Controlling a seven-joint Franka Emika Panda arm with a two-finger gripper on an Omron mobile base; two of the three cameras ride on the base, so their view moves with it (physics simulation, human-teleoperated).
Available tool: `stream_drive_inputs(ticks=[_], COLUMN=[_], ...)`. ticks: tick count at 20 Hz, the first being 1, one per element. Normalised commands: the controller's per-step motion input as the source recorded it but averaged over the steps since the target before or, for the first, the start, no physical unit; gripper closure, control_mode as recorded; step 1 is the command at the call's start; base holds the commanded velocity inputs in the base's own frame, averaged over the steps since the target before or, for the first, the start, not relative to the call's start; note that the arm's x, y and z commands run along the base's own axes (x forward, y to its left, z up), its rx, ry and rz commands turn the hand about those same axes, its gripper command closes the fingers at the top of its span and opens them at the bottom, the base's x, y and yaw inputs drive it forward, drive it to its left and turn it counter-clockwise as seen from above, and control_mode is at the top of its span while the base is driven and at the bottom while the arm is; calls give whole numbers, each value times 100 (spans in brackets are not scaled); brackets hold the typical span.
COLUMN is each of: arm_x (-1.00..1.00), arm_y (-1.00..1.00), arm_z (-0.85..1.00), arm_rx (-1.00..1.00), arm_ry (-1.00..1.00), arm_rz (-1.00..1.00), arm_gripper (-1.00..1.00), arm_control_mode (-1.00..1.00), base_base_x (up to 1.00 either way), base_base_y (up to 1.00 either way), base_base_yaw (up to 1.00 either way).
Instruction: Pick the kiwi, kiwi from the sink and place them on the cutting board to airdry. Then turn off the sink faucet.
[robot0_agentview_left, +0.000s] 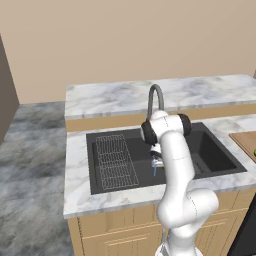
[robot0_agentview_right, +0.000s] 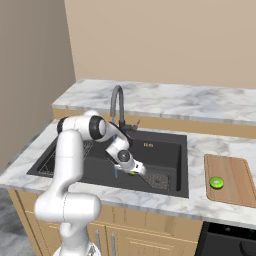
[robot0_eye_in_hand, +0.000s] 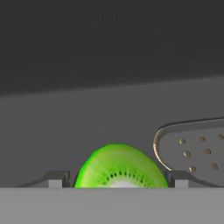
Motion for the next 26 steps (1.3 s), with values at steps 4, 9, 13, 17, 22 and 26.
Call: stream_drive_inputs(ticks=[4, 9, 13, 17, 22, 26], arm_x=[24, 15, 0, 0, 0, -6], arm_y=[-12, -11, -4, -8, -10, -23], arm_z=[-7, 0, 29, 58, 70, 62], arm_rx=[0, 0, 2, 1, 0, 0], arm_ry=[1, 0, 0, 0, 0, 0], arm_rz=[0, 0, 0, 0, 0, 0], arm_gripper=[100, 100, 100, 100, 100, 100], arm_control_mode=[-100, -100, -100, -100, -100, -100], base_base_x=[0, 0, 0, 0, 0, 0], base_base_y=[0, 0, 0, 0, 0, 0], base_base_yaw=[0, 0, 0, 0, 0, 0])
